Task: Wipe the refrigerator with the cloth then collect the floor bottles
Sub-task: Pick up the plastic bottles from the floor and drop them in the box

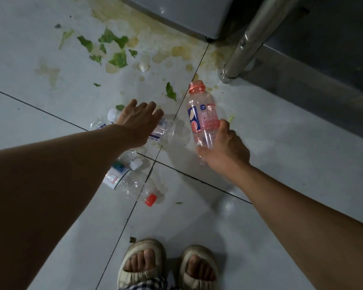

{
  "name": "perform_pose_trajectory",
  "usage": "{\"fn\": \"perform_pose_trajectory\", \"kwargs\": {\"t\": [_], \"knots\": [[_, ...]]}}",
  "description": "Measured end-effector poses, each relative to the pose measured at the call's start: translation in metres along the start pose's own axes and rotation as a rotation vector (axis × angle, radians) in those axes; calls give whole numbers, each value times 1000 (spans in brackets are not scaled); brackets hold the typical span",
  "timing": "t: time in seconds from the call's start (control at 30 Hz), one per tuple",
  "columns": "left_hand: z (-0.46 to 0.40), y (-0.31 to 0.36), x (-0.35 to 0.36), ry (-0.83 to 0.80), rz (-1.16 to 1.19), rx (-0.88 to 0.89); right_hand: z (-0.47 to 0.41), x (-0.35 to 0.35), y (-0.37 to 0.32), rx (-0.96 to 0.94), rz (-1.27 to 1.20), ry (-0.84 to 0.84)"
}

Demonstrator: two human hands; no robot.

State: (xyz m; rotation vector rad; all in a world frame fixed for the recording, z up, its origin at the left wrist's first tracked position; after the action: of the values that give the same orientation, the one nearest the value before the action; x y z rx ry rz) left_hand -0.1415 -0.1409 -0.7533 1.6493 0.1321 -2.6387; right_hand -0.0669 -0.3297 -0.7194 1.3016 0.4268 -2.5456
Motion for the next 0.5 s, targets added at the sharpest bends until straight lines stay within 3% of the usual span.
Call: {"fn": "perform_pose_trajectory", "kwargs": {"t": [0.2,0.5], "knots": [[53,-10,-62,-12,178,-129,44,-41,-13,3,-21,-15],[159,-22,-208,-33,350,-325,143,-169,-57,-92,56,-31]]}}
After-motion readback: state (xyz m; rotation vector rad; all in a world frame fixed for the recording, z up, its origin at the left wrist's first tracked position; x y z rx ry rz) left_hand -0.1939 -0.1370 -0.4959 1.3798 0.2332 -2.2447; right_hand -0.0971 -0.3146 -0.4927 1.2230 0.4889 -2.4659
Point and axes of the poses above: each hand's wrist, its own z-axis away from the middle knuckle, its own x-axis out of the palm, y = z × x, the point moved 5 cm from there along -z, towards the middle knuckle, and after that the axes turned 5 degrees about z, right-handed, at the moved point
